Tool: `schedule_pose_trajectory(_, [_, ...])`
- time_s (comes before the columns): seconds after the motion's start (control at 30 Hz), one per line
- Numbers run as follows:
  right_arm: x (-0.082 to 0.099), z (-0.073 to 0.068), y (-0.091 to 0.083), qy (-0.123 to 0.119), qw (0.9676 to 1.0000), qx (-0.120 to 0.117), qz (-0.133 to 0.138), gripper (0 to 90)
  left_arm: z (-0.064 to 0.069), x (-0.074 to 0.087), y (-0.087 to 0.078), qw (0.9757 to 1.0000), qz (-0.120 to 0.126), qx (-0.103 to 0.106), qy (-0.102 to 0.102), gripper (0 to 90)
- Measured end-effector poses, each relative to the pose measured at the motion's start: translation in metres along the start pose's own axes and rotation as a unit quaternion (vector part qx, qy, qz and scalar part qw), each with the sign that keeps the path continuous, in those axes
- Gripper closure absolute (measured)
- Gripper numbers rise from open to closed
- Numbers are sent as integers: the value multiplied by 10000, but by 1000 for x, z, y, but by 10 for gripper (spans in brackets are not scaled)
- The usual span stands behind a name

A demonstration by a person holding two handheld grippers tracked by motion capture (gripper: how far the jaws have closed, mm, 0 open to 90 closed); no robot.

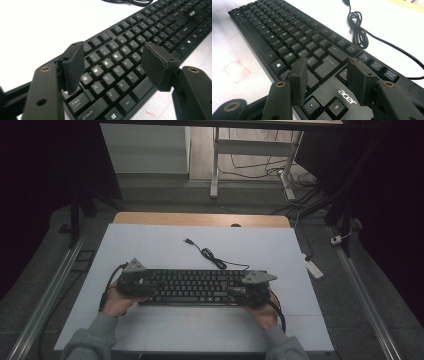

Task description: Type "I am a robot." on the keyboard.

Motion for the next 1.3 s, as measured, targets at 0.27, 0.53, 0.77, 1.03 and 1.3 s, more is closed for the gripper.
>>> schedule_pose_trajectory(0.27, [1,0,1,-6,10000,5,-44,513,-8,3,1,9999,-56,-119,-32,473])
schedule_pose_trajectory(0.53, [1,1,0,-2,10000,16,-34,513,-12,10,4,9997,-213,-142,13,641])
schedule_pose_trajectory(0.77, [1,0,0,-1,10000,19,-39,513,-13,17,8,9989,-442,-127,128,806])
schedule_pose_trajectory(1.03, [1,1,0,-6,10000,29,-54,513,-12,23,13,9978,-637,-49,185,890])
schedule_pose_trajectory(1.3, [2,1,0,-1,10000,45,-75,513,-12,27,16,9972,-716,-61,212,890])
Point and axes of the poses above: each handheld gripper's, and its own axes: y roughly forward along the jaws, x roughly out of its underside, z roughly to its right, the point moved 8 cm from there along y, roughly forward along the jaws, and after that the axes turned 4 degrees about z, right-handed, at the moved point
